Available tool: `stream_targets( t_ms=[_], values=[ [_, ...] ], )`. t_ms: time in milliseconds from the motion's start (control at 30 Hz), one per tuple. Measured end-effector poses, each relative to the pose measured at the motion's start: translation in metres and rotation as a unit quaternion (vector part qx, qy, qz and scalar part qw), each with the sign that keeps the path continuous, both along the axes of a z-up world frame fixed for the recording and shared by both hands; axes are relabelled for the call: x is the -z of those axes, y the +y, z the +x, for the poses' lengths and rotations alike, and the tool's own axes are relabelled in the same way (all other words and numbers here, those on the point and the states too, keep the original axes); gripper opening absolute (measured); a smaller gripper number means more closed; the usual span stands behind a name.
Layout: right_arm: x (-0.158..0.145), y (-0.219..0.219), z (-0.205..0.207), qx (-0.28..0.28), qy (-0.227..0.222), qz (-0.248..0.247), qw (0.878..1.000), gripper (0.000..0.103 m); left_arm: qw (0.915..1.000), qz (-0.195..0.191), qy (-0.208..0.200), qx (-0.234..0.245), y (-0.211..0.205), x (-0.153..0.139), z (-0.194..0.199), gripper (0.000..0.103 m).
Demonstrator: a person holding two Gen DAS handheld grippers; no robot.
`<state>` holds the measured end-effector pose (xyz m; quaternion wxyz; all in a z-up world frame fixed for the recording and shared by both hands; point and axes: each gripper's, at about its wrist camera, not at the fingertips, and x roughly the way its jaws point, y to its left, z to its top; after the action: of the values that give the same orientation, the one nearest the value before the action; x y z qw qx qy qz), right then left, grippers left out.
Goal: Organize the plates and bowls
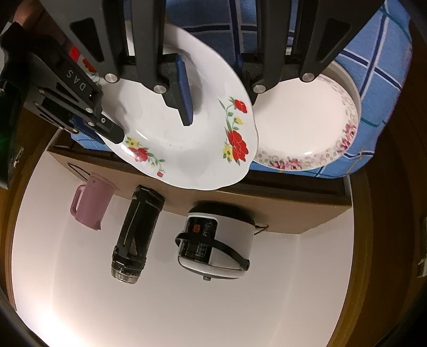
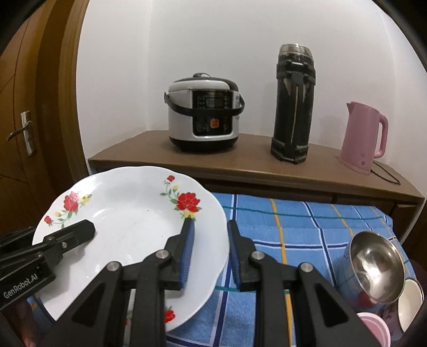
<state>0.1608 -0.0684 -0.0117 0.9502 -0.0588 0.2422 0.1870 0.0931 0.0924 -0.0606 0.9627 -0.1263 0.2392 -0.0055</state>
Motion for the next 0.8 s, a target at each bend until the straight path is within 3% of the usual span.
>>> stream_targets(
  t_ms=[800],
  values=[
    [-0.015, 0.020, 0.003, -0.026, -0.021, -0.002, 0.999, 0.025, 0.9995, 0.010, -0.020, -0.023, 0.022, -0.021, -0.001, 0.030]
  ],
)
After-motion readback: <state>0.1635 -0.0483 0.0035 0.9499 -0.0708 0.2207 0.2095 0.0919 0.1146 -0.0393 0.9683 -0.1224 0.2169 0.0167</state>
